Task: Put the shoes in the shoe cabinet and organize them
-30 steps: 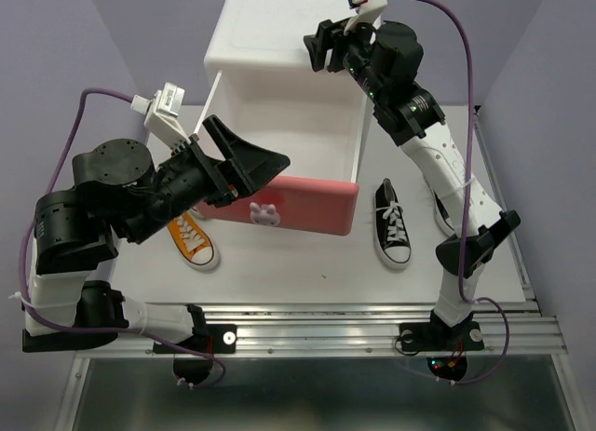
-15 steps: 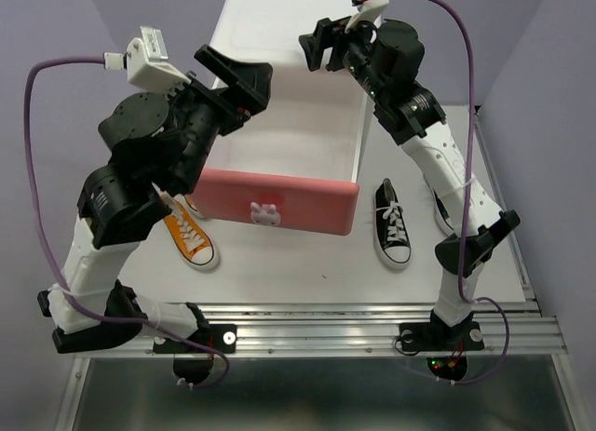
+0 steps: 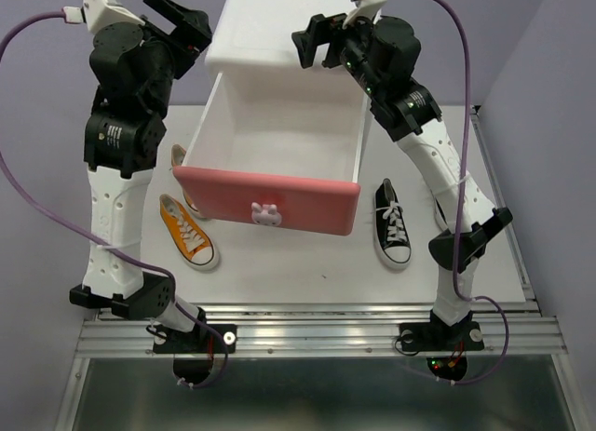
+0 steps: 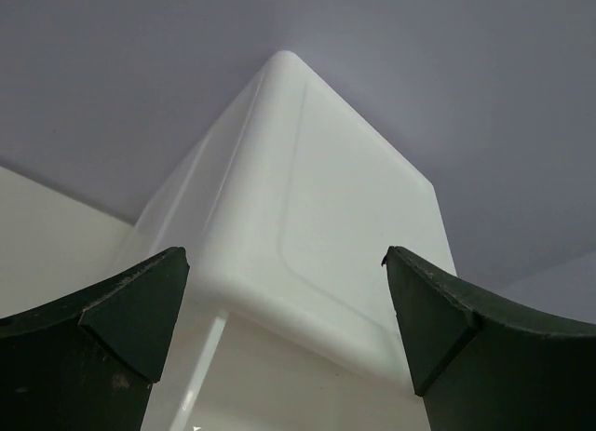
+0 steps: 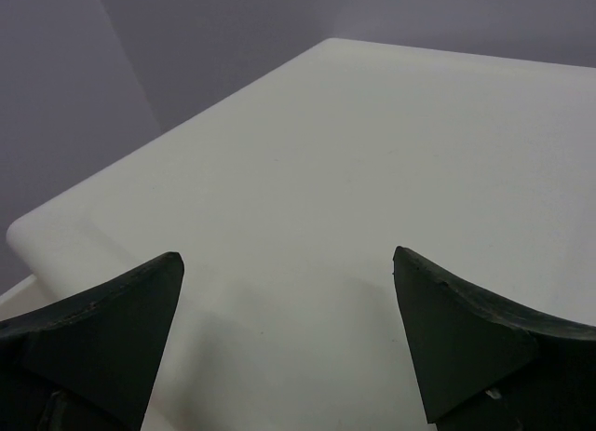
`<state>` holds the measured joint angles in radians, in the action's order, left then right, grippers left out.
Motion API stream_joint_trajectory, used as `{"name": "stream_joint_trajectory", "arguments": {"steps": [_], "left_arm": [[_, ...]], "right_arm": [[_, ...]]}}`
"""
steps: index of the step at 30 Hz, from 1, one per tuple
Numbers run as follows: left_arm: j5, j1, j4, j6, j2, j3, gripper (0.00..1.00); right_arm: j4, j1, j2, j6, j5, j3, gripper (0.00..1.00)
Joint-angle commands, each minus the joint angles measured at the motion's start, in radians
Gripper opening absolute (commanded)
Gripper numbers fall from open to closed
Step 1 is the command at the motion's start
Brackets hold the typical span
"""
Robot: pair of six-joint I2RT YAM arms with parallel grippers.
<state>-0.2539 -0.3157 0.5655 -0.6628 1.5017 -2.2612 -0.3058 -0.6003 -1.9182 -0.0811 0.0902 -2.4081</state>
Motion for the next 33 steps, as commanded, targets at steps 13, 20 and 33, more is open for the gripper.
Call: {"name": "stream_joint_trajectory", "arguments": {"steps": [13,20,33], "left_arm": [[0.196,0.179,0.069,-0.047,-0.181,0.158,0.99],[0.205,0.184,0.145,-0.027,-0.199,0.198,0.99],[0.229,0.208,0.215,-0.017,-0.236,0.294,0.99]], "right_arm": [[-0.05,0.085,0.065,-0.055,0.243,-0.075,1.0],[-0.062,0.244,0.146,-0.16,0.206,-0.033,1.0],[-0.517,0.32,0.309,-0.201,0.328,0.133,1.0]]}}
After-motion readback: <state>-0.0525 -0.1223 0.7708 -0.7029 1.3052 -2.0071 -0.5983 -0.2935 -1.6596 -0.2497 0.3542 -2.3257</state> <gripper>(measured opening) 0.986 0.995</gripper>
